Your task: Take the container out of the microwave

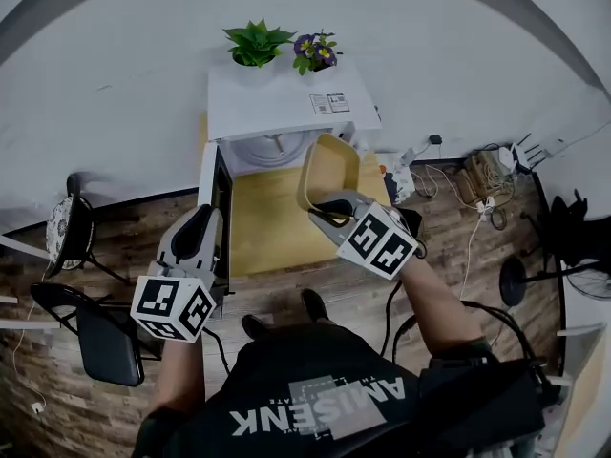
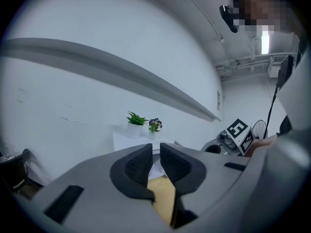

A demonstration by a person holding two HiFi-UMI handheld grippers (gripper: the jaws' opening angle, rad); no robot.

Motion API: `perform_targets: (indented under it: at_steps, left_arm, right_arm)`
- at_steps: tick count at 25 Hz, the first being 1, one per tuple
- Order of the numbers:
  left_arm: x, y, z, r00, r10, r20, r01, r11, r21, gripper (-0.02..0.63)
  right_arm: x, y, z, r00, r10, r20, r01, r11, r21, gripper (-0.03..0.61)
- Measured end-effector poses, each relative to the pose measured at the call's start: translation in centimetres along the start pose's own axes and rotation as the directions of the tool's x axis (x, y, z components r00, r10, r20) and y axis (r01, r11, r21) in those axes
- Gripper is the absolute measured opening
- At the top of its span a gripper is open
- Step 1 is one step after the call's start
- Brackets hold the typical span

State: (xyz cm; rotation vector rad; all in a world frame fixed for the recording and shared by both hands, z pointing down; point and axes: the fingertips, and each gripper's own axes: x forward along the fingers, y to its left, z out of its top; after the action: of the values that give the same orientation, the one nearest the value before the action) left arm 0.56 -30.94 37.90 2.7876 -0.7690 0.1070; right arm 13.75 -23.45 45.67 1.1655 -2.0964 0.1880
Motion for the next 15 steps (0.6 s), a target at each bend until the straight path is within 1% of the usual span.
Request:
perform_targets:
  at_steps: [2,5,10,15]
  left_arm:
    - [-0.1,0.0,0.5,1.0,0.017,0.016,-0.017,1.0,0.01,0.048]
    - [0.2,-0.2,0.7,1.0,0.028,0.015,-0.028,0.999,0.018,0.048]
    - [0.7,-0.3,1.1,0.999,0.048,0.01,-0.048,0.999,0.019,0.048]
    - [1.2,-0.6,1.1,0.997,0.073,0.008,-0.073,0.997,0.04,0.048]
  right_arm:
    - [-1.5,-0.5,0.5,0.999,-0.029,0.019,0.028,0.999,0.025,0.018]
    - [-3.2,-1.3,1.1,0.998,-0.052,0.041,0.05,0.998,0.041,0.018]
    - [-4.8,-2.4,2.3,0.995,-0.071,0.075,0.069,0.997,0.031,0.018]
    - [-5.6,-3.9,2.8,0.992,-0.083,0.093,0.082,0.996,0.017,0.018]
